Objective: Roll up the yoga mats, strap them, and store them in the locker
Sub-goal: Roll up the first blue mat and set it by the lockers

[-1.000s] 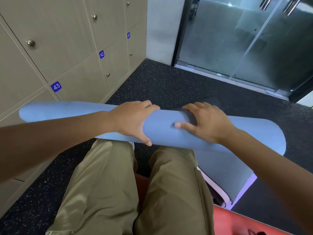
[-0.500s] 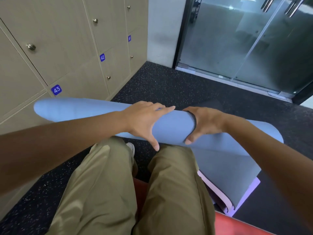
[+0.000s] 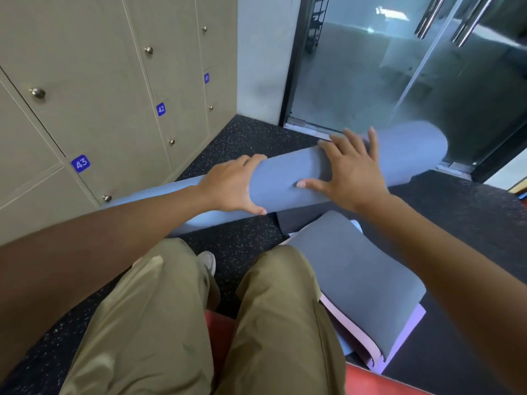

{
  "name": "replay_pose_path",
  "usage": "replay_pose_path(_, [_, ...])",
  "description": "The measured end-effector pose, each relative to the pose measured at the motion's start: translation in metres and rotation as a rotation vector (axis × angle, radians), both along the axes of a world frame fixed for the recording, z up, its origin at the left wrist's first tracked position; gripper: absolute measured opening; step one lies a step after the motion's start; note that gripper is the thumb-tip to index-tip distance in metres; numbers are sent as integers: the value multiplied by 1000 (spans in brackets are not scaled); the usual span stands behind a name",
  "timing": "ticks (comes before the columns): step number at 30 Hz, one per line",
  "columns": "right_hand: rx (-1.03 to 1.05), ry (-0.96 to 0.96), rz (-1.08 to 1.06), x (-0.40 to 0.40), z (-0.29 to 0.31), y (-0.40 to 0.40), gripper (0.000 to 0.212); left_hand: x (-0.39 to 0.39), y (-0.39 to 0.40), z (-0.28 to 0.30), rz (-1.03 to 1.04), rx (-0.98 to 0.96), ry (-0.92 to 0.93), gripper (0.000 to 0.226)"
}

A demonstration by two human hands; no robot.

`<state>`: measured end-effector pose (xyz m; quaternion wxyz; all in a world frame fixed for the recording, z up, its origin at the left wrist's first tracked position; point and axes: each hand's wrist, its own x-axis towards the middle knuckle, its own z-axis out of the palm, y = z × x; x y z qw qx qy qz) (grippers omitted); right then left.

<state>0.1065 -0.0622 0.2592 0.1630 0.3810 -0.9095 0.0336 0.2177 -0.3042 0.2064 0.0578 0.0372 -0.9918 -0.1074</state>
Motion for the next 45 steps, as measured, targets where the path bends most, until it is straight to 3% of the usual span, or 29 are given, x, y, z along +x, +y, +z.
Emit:
replay_pose_path(5, [-285, 192, 15, -11, 41, -5, 94, -17, -9, 32, 74, 147, 123, 119])
replay_pose_path(10, [-548, 241, -37, -18, 79, -21, 112, -27, -20, 63, 108, 256, 193, 122])
replay_pose_path(15, [-965, -83, -40, -16, 104, -43, 141, -28, -30, 80, 119, 329, 236, 114])
replay_pose_path(20, [-1232, -379, -24, -22, 112, -53, 142, -22, -48, 83, 138, 411, 244, 116])
replay_pose_path(23, [-1331, -749, -8, -29, 110, -63, 152, -19, -60, 82, 120, 497, 257, 115])
replay_pose_path(25, [-1322, -1002, 77, -31, 107, -68, 155, -18, -67, 79, 92, 547, 247, 113])
replay_pose_path(26, [-1293, -1084, 145, -31, 106, -71, 145, -17, -69, 78, 79, 570, 235, 111])
replay_pose_path(29, [-1193, -1146, 281, -29, 104, -89, 98, -11, -77, 68, 49, 650, 209, 101])
replay_pose_path(31, [-1174, -1132, 306, -28, 100, -104, 91, -6, -84, 57, 51, 698, 202, 100])
replay_pose_path(38, [-1111, -1015, 309, -7, 49, -161, 104, 11, -112, 1, 154, 691, 108, 115])
replay_pose_path(42, [-1014, -975, 287, 13, 0, -170, 107, 26, -130, -23, 171, 698, 83, 91])
replay_pose_path(45, [-917, -988, 230, 25, -39, -166, 114, 40, -146, -15, 244, 708, 194, 63])
